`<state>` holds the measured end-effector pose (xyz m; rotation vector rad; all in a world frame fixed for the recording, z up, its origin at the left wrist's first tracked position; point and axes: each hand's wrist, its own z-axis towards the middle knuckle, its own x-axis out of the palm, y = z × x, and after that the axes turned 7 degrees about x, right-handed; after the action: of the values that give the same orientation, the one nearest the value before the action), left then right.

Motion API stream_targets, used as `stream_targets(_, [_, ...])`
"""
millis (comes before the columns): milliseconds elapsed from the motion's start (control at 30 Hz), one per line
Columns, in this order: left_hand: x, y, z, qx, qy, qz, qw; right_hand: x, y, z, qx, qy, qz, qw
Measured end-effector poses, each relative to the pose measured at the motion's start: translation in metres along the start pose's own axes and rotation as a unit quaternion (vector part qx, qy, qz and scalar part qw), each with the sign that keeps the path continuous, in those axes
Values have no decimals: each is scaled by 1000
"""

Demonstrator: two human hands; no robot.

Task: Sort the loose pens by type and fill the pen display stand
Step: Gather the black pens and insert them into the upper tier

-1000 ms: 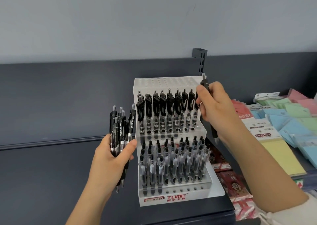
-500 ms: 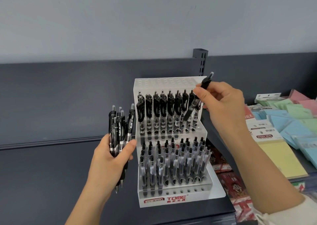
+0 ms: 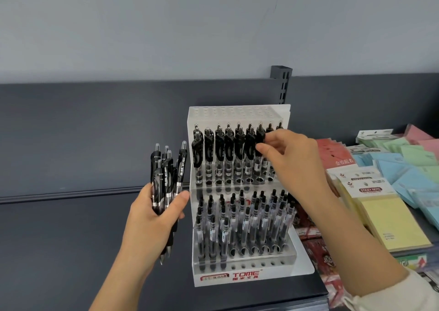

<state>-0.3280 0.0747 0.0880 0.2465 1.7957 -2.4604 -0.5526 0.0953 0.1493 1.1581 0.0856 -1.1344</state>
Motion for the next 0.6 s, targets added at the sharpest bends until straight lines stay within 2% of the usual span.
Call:
stream_targets(267, [0, -2, 1, 2, -1, -3, 1000, 2, -8, 1, 15, 5, -73, 997])
stream_targets(433, [0, -6, -4, 13, -2, -14, 1000, -1, -2, -8, 13, -40, -24, 999])
stream_targets(500, [-1, -9, -5, 18, -3, -15, 1000, -6, 11, -18, -3, -10, 34, 999])
stream_targets(600, [-1, -13, -9, 38, 6, -2, 999, -4, 33, -38, -29, 104, 62, 992])
